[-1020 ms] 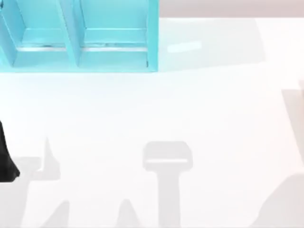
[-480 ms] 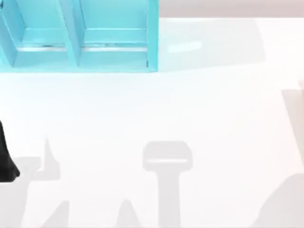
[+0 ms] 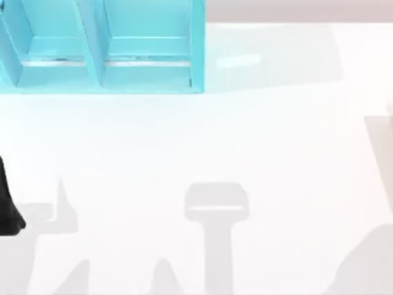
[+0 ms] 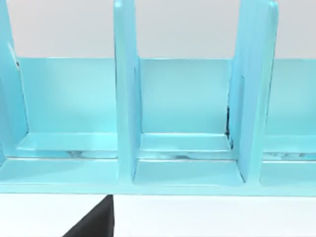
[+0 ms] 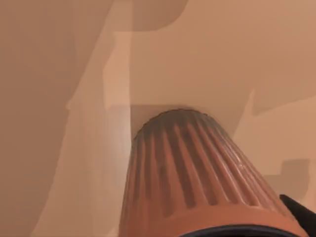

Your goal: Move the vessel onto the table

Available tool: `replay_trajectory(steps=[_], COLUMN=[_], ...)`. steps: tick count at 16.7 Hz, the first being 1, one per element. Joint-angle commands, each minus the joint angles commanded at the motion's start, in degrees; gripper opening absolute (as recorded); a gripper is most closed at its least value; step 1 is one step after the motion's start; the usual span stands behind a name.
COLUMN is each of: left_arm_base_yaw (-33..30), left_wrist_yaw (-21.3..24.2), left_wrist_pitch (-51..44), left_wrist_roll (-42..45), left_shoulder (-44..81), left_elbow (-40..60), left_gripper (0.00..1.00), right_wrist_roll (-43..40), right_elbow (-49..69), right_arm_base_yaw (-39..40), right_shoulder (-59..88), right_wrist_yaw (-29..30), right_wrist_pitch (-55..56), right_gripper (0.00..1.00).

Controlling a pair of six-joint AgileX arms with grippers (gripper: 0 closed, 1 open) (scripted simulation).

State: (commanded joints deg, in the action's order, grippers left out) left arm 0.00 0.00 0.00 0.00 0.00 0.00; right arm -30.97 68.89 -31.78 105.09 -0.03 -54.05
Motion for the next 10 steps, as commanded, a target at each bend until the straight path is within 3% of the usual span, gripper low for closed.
replay_trajectory(steps=[10], left_arm_base_yaw=[0.0], left_wrist_yaw=[0.0], left_wrist_pitch=[0.0], left_wrist_roll=[0.0], left_shoulder=[0.0], left_elbow=[0.0], left_gripper=[1.0], right_wrist_roll=[0.91], right_elbow=[0.65], right_arm_base_yaw=[0.88], right_shoulder=[-0.77], right_wrist_yaw=[-0.01], right_wrist_pitch=[-0.99], right_gripper=[0.0])
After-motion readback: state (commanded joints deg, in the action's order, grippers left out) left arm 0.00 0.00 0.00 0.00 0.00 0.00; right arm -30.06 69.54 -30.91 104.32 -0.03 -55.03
